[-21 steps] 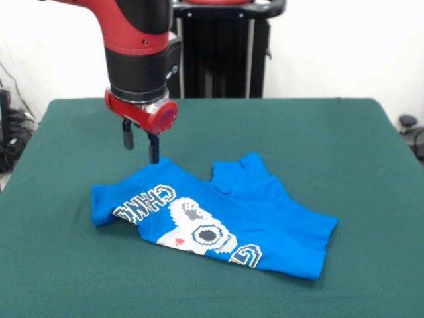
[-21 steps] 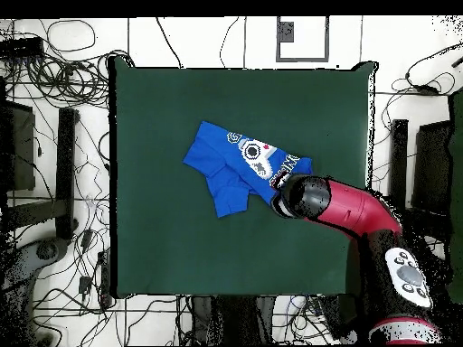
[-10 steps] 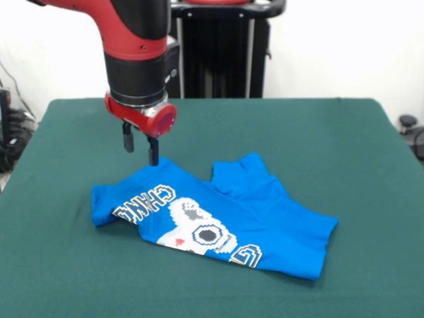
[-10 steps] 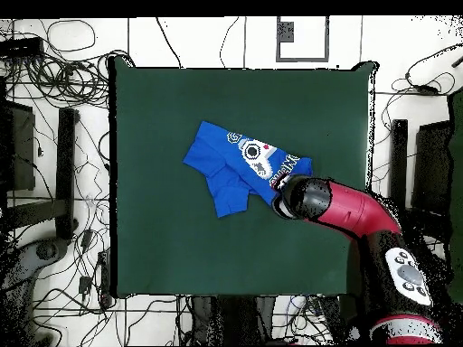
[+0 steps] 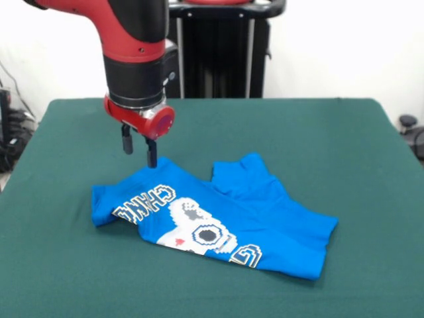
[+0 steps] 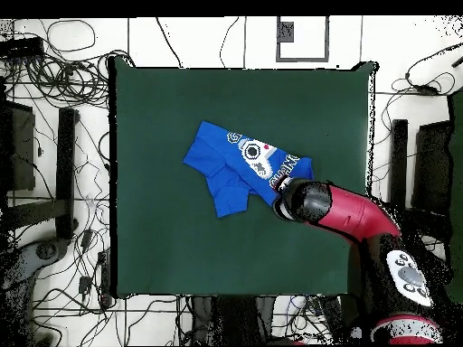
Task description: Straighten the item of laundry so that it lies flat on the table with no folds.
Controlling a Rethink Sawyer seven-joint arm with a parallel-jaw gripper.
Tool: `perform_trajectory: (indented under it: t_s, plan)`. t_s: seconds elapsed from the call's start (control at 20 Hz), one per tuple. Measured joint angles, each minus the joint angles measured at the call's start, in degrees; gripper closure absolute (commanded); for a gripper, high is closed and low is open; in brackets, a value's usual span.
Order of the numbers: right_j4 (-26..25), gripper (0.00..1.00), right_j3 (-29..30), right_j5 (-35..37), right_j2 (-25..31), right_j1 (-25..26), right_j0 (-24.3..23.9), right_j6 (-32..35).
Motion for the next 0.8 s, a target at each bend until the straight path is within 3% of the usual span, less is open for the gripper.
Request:
perform_trajectory:
  t_s: [0.8]
  plan:
    - [2.0, 0.00, 0.0, 0.0, 0.0, 0.0, 1.1, 0.0]
